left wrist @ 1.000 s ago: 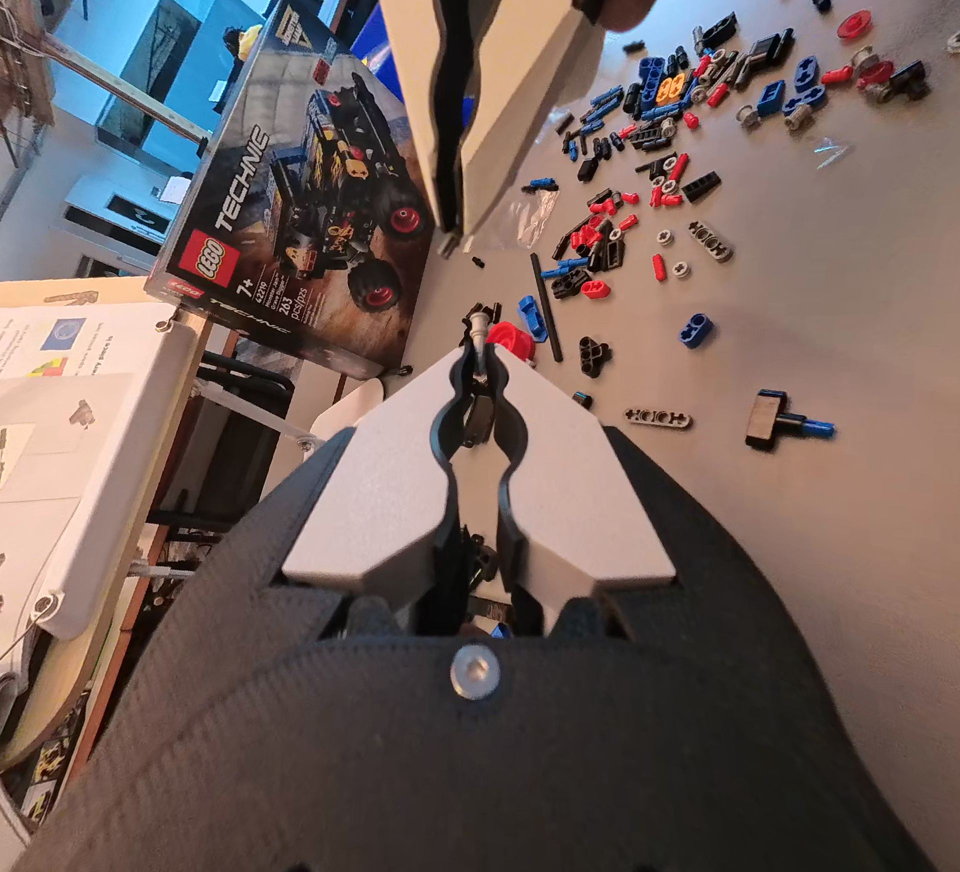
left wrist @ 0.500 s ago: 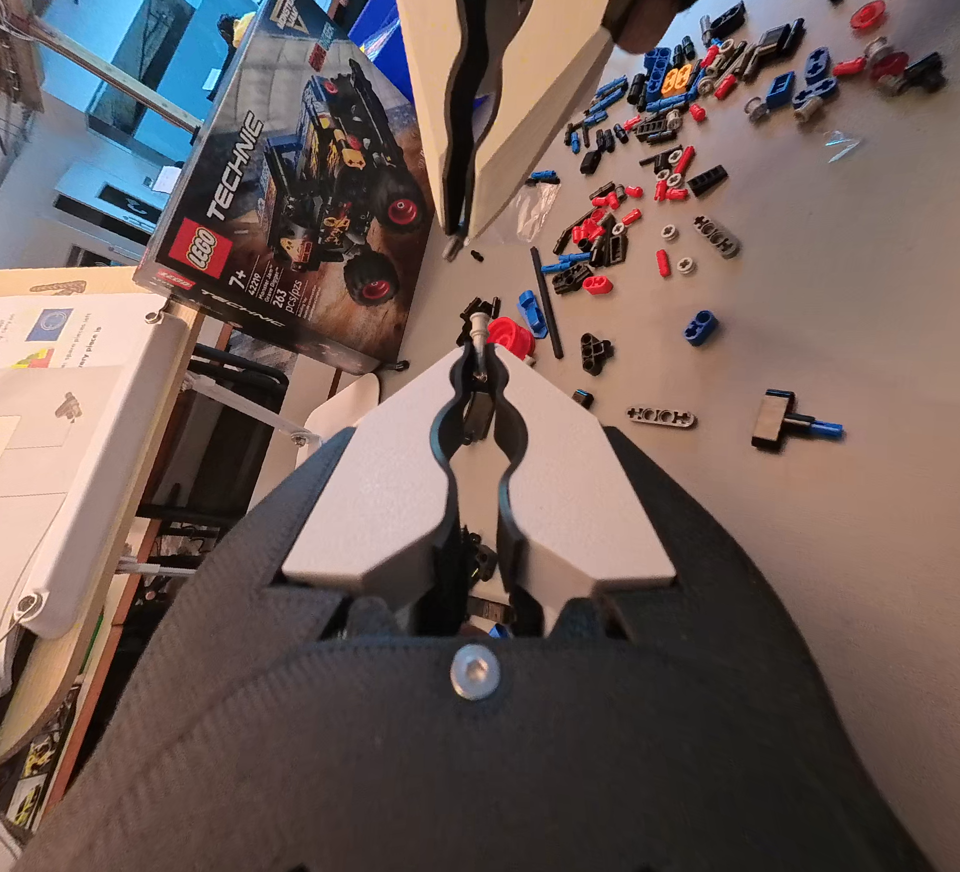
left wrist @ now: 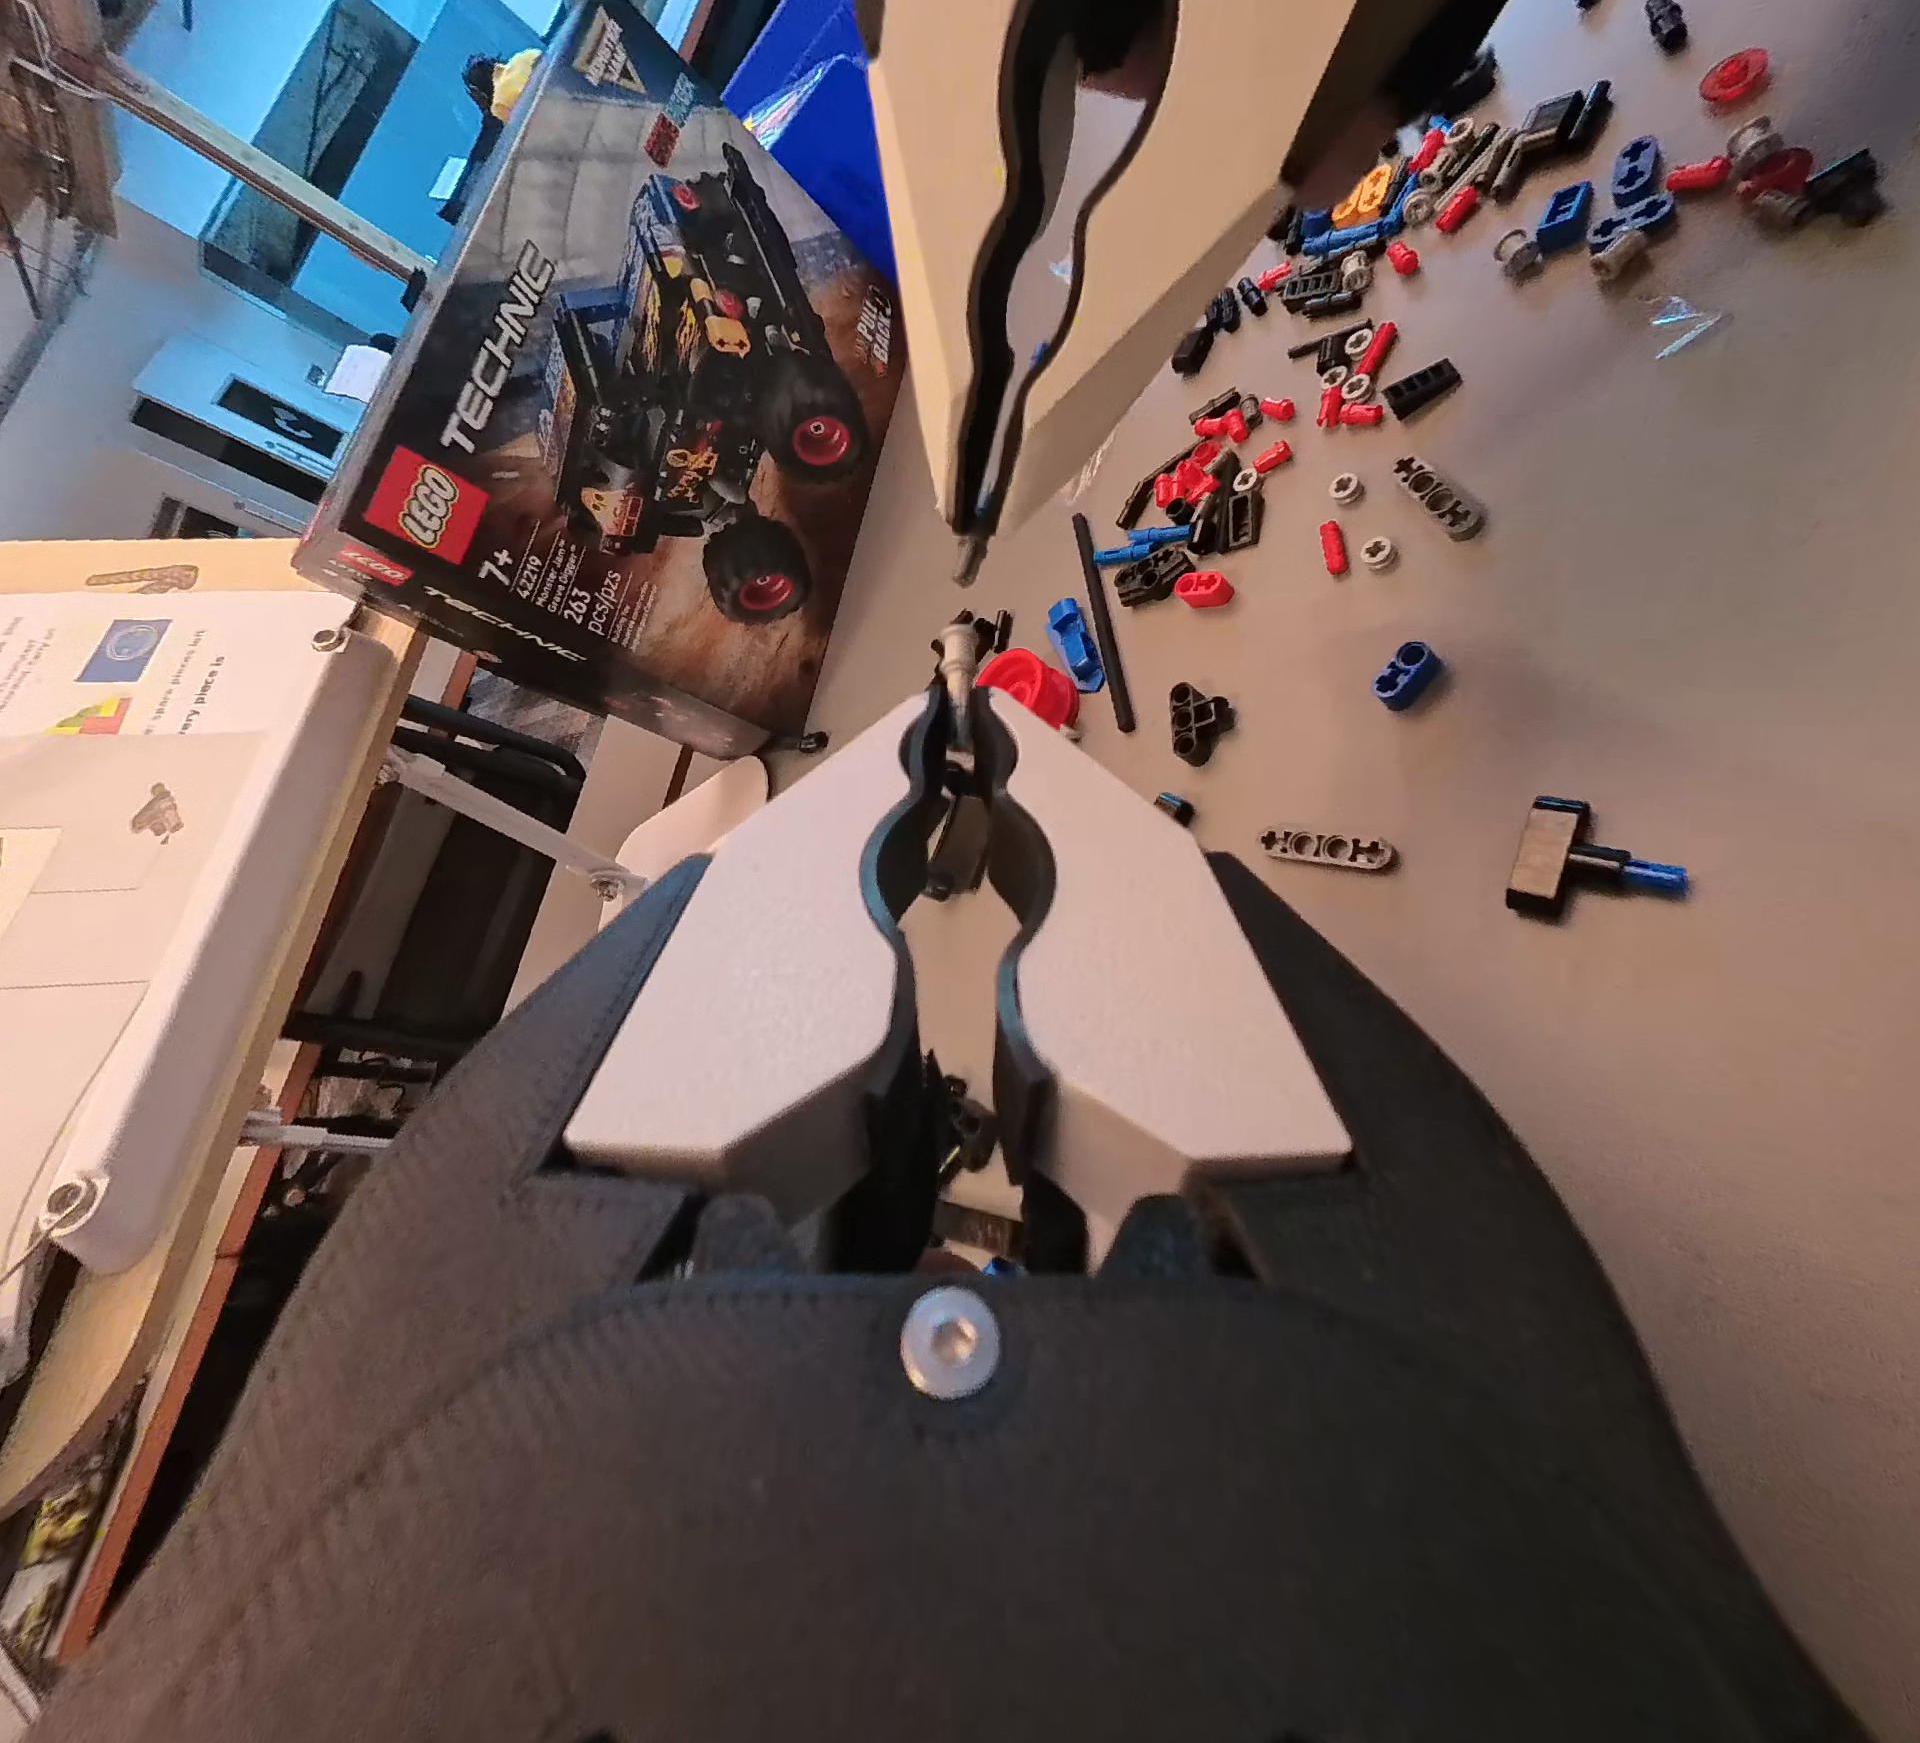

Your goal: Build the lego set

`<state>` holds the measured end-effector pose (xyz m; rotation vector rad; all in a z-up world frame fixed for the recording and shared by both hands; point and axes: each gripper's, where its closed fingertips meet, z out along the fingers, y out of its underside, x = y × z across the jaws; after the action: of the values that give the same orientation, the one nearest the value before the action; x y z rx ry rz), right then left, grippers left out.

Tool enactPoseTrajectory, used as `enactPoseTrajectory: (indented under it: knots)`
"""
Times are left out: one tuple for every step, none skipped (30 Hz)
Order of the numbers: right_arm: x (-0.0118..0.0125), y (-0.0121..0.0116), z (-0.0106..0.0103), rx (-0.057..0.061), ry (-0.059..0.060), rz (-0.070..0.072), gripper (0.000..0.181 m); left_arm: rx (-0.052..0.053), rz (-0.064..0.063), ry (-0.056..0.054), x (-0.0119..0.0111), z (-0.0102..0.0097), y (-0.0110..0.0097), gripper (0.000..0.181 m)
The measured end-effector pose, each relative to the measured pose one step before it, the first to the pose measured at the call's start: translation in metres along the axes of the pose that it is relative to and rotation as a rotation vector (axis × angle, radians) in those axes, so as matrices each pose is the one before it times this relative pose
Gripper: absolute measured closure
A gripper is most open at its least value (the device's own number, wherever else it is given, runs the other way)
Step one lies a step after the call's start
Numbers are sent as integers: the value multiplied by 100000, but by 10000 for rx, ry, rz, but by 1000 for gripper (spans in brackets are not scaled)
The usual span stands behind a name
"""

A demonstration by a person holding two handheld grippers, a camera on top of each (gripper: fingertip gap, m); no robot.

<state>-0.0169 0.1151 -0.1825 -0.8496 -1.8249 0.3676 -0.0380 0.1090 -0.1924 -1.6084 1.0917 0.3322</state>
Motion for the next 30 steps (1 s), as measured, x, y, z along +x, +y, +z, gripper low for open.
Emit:
enactPoseTrajectory:
  knots:
    - [30, 41, 46, 1, 30, -15, 181, 62, -56, 31, 17, -48, -106, 180]
    - [-15, -5, 28, 1, 2, -19, 181, 61, -30, 36, 29, -48, -101, 180]
    - [-33, -26, 26, -7, 2, -29, 181, 41, -4, 11, 17, -29, -70, 180]
    - [-24, -35, 49, -8, 15, -49, 181, 8, 1, 17, 28, -3, -12, 180]
    - [-58, 0, 59, -23, -1, -59, 181, 24, 11, 20, 58, 4, -52, 180]
    - [-55, -2, 57, -21, 13, -79, 181, 25, 19, 22, 67, 0, -47, 180]
    - [-14, 32, 39, -47, 39, -83, 181, 17, 20, 26, 65, 3, -49, 180]
    - [9, 73, 32, -68, 34, -84, 181, -3, 24, 29, 88, 11, -10, 180]
    - [-22, 8, 0, -16, 10, -56, 181, -2, 26, 19, 57, 14, 4, 180]
    - [-26, -26, -10, 13, -5, -18, 181, 19, 10, 11, 53, -7, -32, 180]
    - [-1, 22, -15, -9, 11, -33, 181, 20, -12, 7, 2, -5, -48, 180]
    - [35, 57, -26, -30, 34, -48, 181, 17, -33, 12, 7, -6, -41, 180]
    - [75, 40, -57, -7, 45, -25, 181, 34, -53, 12, -8, -11, -41, 180]
    - [45, 50, -40, 0, 13, 5, 181, 62, -64, 11, -34, -34, -84, 180]
    - [-11, 102, -25, -19, -9, -9, 181, 66, -69, -2, -64, -50, -97, 180]
    - [-45, 96, 6, -24, 3, -40, 181, 70, -73, -10, -88, -66, -124, 180]
    - [-75, 18, 11, 8, 3, -46, 181, 40, -71, 27, -33, -51, -77, 180]
    - [-47, -81, -16, 32, 14, -32, 181, 16, -38, 64, 54, -24, -33, 180]
    - [24, -79, -11, 10, 32, -33, 181, -11, 10, 19, 43, -6, 20, 180]
    - [16, -56, -12, 11, 22, -37, 181, -24, 26, 23, 59, 20, 45, 180]
    - [-7, -28, -1, -4, -2, -28, 181, -22, -1, 7, 32, 32, 44, 180]
    - [-12, 20, 11, -23, 19, -71, 181, 13, -22, 11, 9, 7, -10, 180]
    - [-30, -29, -1, 0, 28, -102, 181, 15, -63, 28, -5, -8, -14, 180]
    - [-61, -45, -10, -7, 23, -113, 181, -5, -58, 36, -1, -14, 28, 180]
    - [-28, -18, 11, -40, 47, -150, 181, -6, -40, 46, 36, -5, 33, 180]
    - [-23, -19, 15, -34, 62, -171, 181, -10, -48, 42, 29, -12, 32, 180]
    - [-12, -35, 5, -15, 60, -155, 181, -12, -44, 37, 15, -5, 35, 180]
    - [-9, -41, -10, -5, 58, -150, 181, 10, -45, 33, 2, -30, 4, 180]
    - [-31, -26, 14, -25, 57, -170, 181, 23, -78, 60, 31, -40, -21, 180]
    - [-6, -22, 14, -41, 79, -217, 181, 25, -97, 66, 20, -38, -24, 180]
